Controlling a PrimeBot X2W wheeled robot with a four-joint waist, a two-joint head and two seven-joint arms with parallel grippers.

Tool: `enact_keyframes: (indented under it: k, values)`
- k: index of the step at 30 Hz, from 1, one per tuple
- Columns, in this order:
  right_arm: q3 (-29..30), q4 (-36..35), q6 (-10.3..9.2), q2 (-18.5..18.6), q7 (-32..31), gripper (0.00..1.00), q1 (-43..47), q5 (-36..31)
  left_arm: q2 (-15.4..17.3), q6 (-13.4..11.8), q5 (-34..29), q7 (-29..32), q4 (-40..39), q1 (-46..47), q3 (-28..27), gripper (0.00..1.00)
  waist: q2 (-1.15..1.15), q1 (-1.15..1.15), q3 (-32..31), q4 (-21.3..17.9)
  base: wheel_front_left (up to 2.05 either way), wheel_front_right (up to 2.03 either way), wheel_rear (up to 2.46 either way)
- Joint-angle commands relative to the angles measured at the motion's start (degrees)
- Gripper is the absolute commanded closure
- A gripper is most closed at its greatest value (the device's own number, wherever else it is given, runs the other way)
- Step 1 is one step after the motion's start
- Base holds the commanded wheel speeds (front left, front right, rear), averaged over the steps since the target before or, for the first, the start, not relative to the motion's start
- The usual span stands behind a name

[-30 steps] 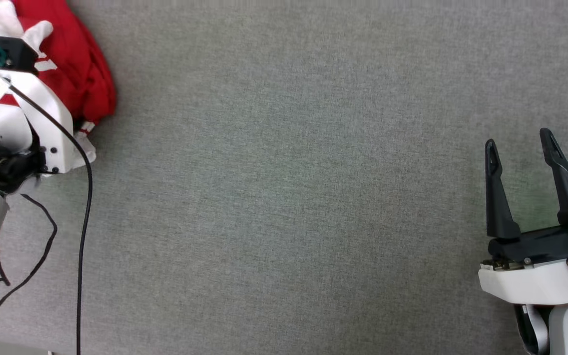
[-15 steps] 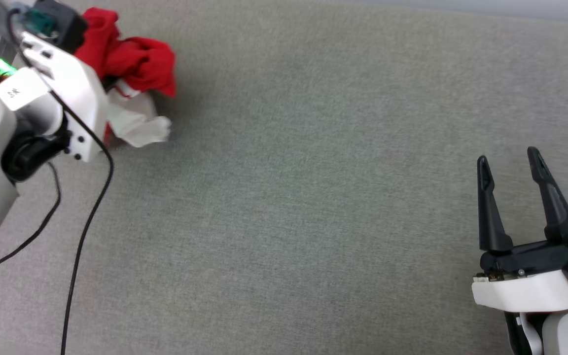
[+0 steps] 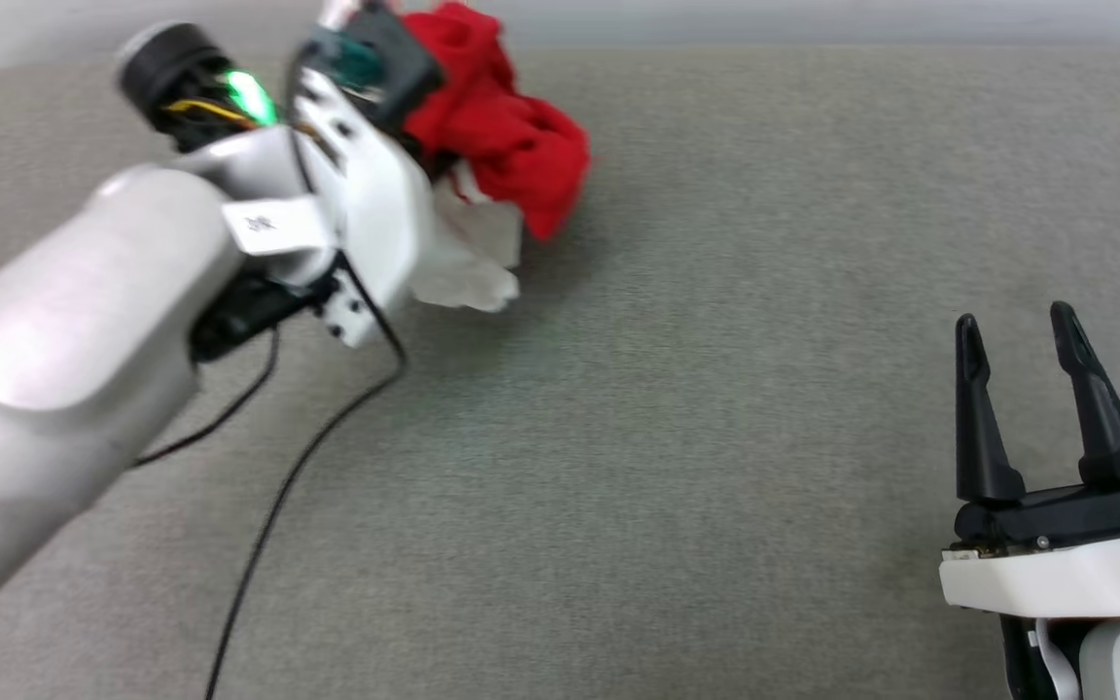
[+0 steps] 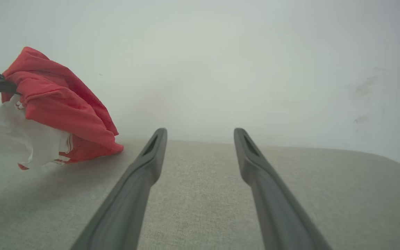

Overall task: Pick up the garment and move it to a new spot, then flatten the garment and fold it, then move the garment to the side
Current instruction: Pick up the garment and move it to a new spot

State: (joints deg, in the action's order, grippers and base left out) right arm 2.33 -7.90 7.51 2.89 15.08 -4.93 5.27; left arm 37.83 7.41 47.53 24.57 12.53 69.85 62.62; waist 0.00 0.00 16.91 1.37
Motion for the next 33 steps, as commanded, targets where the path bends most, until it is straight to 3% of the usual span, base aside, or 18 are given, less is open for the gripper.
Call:
enact_keyframes:
  k: [1,9,16,21,25,26,27,33]
  values:
    - [0.2,-0.1,-0.04,0.0,0.1,0.0,-0.1,0.6,-1.0,0.0,-0.3,-0.3,-0.3,0.6,1.0,1.0,0.0,0.0,0.9,-2.3,0.0,0.0,0.0]
    - [0.9,0.4,-0.04,0.0,0.1,0.0,-0.2,2.3,-9.0,0.0,-0.1,-3.0,1.8,-0.3,9.3,1.0,0.0,0.0,2.8,-7.1,0.0,0.0,0.0]
    - [1.3,1.2,-0.04,0.0,0.1,0.0,-0.3,2.8,-15.8,0.0,-3.7,-0.5,2.8,-8.7,10.8,1.0,0.0,0.0,3.6,-8.3,0.0,0.0,0.0]
    - [1.5,1.6,-0.04,0.0,0.1,0.0,-0.8,2.7,-17.9,0.0,-7.0,3.3,1.4,-14.9,10.8,1.0,0.0,0.0,3.9,-8.1,0.0,0.0,0.0]
    - [1.8,2.1,-0.04,0.0,0.1,0.0,-0.7,2.5,-18.3,0.0,-8.0,2.6,1.5,-16.3,10.8,1.0,0.0,0.0,3.1,-7.4,0.0,0.0,0.0]
    - [1.8,2.1,-0.04,0.0,0.1,0.0,-0.5,2.3,-18.4,0.0,-8.1,1.2,2.0,-16.0,10.8,0.95,0.0,0.0,2.8,-7.2,0.0,0.0,0.0]
    - [1.8,2.2,-0.04,0.0,0.1,0.0,-0.3,2.3,-18.5,0.0,-8.5,-0.7,2.4,-15.4,10.8,0.0,0.0,0.0,2.4,-7.0,0.0,0.0,0.0]
    - [2.4,2.8,-0.04,0.0,0.1,0.0,1.9,1.8,-20.0,-0.5,-9.8,-16.9,8.0,-14.8,9.1,0.0,0.0,0.0,-2.7,-5.3,0.0,0.0,0.0]
